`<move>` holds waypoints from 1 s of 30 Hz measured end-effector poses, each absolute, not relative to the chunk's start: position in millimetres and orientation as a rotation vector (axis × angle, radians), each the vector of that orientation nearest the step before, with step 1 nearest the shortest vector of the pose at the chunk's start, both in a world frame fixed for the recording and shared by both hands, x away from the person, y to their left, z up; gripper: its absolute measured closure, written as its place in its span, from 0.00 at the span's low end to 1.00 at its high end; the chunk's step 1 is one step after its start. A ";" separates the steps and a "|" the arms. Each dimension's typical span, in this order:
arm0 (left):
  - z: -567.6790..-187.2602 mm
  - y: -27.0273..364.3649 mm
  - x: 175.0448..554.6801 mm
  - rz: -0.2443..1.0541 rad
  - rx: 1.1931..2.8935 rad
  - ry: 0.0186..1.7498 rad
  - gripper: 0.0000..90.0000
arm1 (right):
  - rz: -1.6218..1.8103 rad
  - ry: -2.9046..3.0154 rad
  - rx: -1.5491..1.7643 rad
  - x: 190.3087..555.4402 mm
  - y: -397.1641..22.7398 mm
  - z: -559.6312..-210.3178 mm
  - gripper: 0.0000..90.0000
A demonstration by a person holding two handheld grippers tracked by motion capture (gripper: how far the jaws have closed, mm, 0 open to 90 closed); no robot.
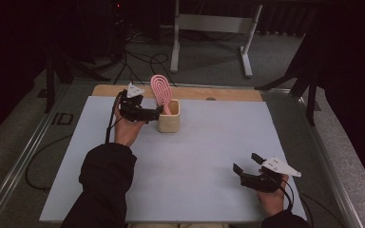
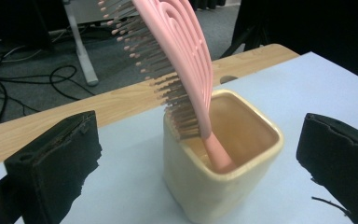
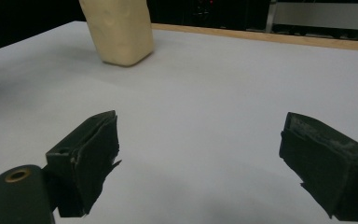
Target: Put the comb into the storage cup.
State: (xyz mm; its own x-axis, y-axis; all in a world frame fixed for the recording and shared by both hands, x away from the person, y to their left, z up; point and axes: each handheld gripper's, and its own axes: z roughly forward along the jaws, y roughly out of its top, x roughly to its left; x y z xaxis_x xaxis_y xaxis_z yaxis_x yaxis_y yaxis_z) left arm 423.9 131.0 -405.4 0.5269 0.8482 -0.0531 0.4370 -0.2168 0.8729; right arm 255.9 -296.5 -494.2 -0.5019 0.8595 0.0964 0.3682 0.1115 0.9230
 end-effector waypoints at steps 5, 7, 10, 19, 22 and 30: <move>-406.8 140.1 417.6 0.534 1.864 1.051 0.00 | 1.378 1.929 1.185 256.2 -295.4 -494.8 0.13; -407.8 142.8 415.0 0.537 1.880 1.056 0.00 | 1.376 1.929 1.189 256.2 -295.1 -494.8 0.13; -408.7 147.4 409.5 0.537 1.879 1.054 0.00 | 1.376 1.930 1.190 256.1 -295.0 -494.8 0.13; -414.4 158.8 389.3 0.540 1.881 1.025 0.00 | 1.374 1.934 1.190 256.1 -294.1 -495.2 0.13; -418.2 164.5 381.0 0.540 1.875 1.015 0.00 | 1.376 1.931 1.187 256.0 -293.9 -495.2 0.13; -430.6 182.6 359.2 0.548 1.861 1.004 0.00 | 1.377 1.935 1.185 255.8 -292.1 -495.2 0.13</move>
